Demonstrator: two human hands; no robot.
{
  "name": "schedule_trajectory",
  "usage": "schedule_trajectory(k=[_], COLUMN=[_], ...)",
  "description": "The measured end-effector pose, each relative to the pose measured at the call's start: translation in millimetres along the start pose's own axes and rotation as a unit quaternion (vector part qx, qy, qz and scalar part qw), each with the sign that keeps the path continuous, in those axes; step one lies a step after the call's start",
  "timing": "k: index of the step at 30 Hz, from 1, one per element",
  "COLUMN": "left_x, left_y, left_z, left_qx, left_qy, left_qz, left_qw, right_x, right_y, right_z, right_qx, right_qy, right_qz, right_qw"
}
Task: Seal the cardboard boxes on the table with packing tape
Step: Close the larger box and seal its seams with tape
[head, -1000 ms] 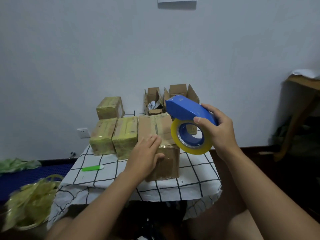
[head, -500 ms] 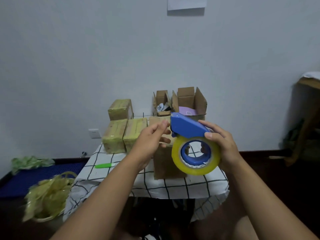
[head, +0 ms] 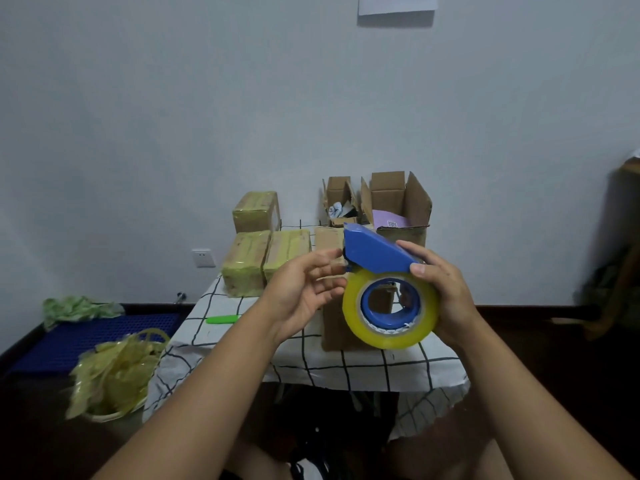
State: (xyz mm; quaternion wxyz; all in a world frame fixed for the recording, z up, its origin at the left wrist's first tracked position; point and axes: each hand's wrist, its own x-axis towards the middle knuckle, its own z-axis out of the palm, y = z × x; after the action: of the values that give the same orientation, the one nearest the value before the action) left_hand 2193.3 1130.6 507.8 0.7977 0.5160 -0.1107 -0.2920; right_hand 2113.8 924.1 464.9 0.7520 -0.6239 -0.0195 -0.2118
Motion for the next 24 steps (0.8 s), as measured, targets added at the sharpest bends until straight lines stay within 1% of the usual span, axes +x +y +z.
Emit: schedule_trajectory(k=[3,7,11,14,16,19,24], left_x=[-1.2,1.9,0.5,1.6,3.5,10.3,32.7], left_y=[3.2,4.0,5.2,4.9,3.9,6.2,22.1], left_z=[-3.2,-8.9,-14.6,-17.6,-18.1,-17.6,-10.2], left_qx=[-0.031,0.028,0.058,0.067,0.077,0.127,0.251], left_qy=[0.015,0.079,0.062,0.065,0.071,0.084,0.108], left_qz=[-0.030,-0.067,-0.095,-0.103,-0.103,-0.094,-0.027], left_qw=[0.999,0.994,0.992,0.990,0.989,0.984,0.962], right_x=[1.0,3.4,6.5,9.2,11.7,18.5,43.5], right_y=[-0.1,-2.3,-5.7,-7.5,-8.4,-14.2,-37.9], right_z=[0.9,-1.7,-5.6,-9.9,-13.3,-18.2,-22.8], right_qx=[-0.016,-0.048,-0.100,-0.132,-0.162,-0.203,-0.303], right_qy=[-0.003,-0.012,-0.032,-0.048,-0.062,-0.083,-0.125], right_qz=[-0.003,-0.011,-0.028,-0.038,-0.044,-0.047,-0.049], right_qw=[1.000,0.999,0.994,0.989,0.984,0.975,0.943])
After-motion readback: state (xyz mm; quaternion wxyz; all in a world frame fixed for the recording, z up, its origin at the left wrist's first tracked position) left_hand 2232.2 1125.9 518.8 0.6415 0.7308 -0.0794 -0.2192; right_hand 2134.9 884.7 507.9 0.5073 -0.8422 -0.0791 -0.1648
